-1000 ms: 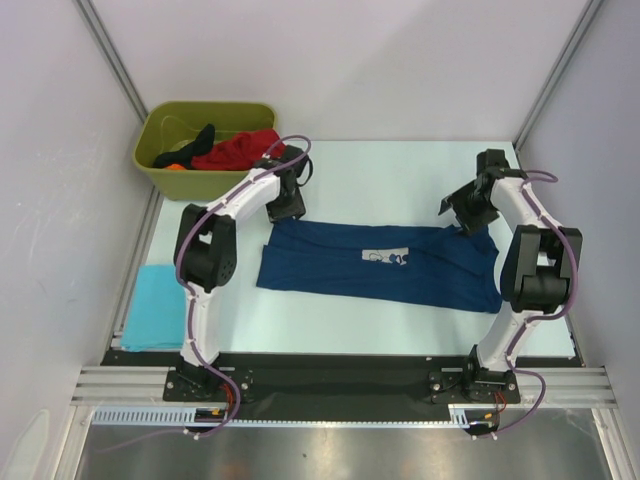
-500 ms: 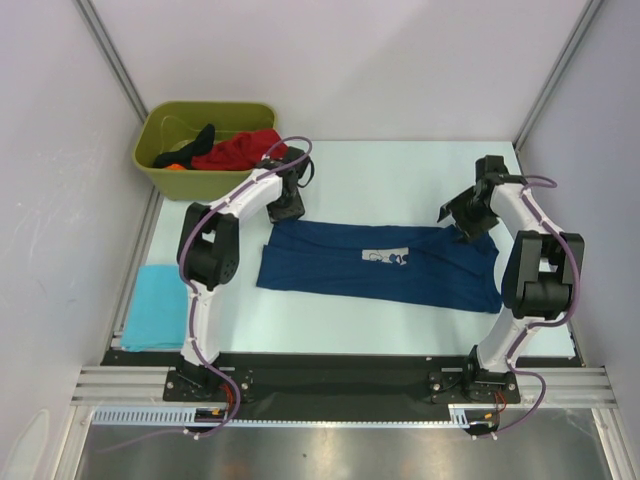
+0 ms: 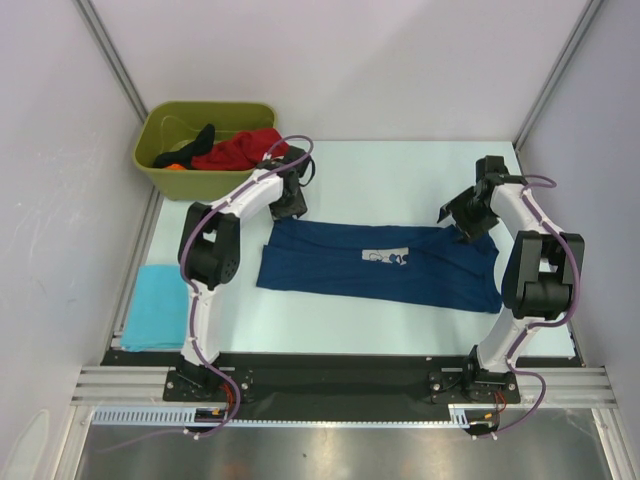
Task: Fold and stack the t-shirts
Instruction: Fold the tshirt
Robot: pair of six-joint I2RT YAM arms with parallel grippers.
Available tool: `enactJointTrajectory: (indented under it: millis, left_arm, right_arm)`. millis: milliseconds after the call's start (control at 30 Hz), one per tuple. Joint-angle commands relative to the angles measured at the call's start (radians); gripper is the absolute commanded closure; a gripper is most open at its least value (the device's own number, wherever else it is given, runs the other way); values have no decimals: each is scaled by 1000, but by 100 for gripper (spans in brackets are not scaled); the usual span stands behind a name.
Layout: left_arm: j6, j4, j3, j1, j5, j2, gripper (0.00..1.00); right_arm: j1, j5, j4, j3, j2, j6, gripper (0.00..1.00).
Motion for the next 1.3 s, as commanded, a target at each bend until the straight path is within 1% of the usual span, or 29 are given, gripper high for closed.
enactJointTrajectory:
  millis: [0,67,133,167,267,433,467,567,700,800,833,867,933,1267]
  left_arm:
    - [14,37,-11,9,15,17,47]
    - [14,28,-11,9,6,27,47]
    - [14,25,-15,12,1,28,50]
    - [16,28,-20,12,-2,22,57]
    - [25,45,-34,12,-19,8,65]
    - [45,28,-20,12,-34,14,66]
    - [45,26,-21,12,-35,14,68]
    - [48,26,-38,11,-48,-7,82]
    - [46,36,-98,11,-72,-64,83]
    - [40,49,-179,11,-68,-110,84]
    - [36,59,-193,11,-66,-119,85]
    - [33,57,-205,11,-66,-134,90]
    - [26,59,-228,11,-69,-144,93]
    - [16,59,-276,11,-109,-191,96]
  right_arm:
    - [-2,-10,3,1,-19,-20,31]
    - [-4,-10,5,-4,-20,-23,31]
    - [-4,-9,8,-9,-22,-23,31]
    - [-6,-9,9,-9,-20,-24,31]
    - [-9,-16,14,-12,-19,-26,31]
    - [-10,-27,26,-18,-14,-26,31]
    - [-10,-27,26,-18,-13,-26,31]
    - [-12,-26,26,-16,-11,-32,31]
    - [-16,-26,29,-18,-11,-41,31]
    - [-18,-27,34,-21,-11,-40,31]
    - [-19,-29,37,-24,-11,-43,31]
    - [-19,-30,35,-24,-10,-38,31]
    - [-19,-33,38,-26,-8,-41,31]
    - [-18,-35,45,-52,-11,-52,31]
